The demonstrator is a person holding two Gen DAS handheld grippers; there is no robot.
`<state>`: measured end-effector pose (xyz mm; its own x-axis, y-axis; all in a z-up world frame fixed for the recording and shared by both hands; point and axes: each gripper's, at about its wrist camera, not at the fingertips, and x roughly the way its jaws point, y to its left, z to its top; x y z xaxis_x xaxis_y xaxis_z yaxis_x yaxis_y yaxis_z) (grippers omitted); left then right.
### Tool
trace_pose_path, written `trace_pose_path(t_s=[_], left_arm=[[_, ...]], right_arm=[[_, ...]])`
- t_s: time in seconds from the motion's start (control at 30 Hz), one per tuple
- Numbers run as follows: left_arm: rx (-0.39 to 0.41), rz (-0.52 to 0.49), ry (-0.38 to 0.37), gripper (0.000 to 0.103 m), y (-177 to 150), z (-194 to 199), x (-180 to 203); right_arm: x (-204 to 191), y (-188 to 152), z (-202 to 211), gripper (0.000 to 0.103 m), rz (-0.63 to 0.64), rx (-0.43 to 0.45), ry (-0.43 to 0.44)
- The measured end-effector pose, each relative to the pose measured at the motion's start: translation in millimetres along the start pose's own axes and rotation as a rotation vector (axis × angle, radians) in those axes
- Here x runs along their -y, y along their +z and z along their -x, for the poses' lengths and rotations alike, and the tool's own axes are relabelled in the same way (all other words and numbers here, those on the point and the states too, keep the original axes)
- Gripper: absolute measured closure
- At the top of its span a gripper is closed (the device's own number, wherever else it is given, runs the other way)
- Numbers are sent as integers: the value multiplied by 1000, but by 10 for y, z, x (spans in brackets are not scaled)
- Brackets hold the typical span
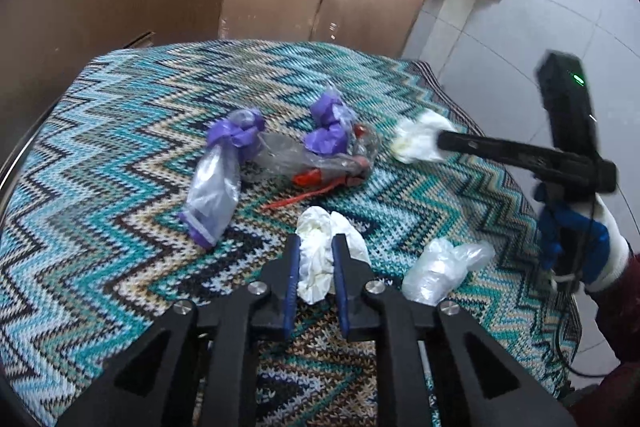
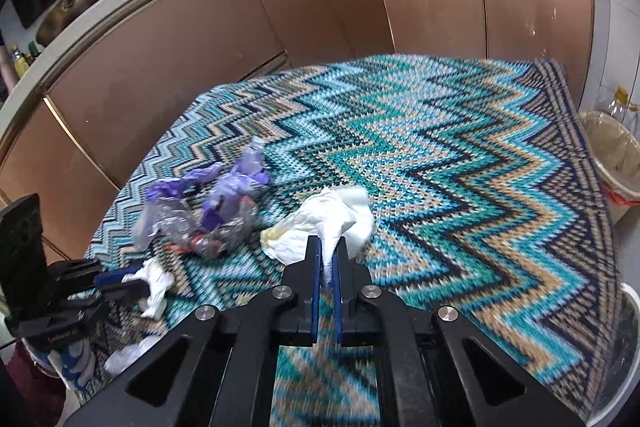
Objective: Collect trash
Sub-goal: 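Carry the tissue in the right gripper to the bin and open it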
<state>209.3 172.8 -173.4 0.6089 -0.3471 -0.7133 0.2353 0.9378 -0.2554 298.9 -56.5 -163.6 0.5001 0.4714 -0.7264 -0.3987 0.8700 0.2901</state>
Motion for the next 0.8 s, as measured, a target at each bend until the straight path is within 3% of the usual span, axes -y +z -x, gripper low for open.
trace_pose_path(t_s=[0.23,0.57,0.8], left_arm=[[77,53,66,89,40,358,12],[166,86,138,89,38,861,142],[214,50,146,89,140,1071,503]], right_arm=[[67,-166,681,98,28,73,-20],[450,-474,1464,98,-40,174,-63],[749,-674,1993,98,-80,253,-112]])
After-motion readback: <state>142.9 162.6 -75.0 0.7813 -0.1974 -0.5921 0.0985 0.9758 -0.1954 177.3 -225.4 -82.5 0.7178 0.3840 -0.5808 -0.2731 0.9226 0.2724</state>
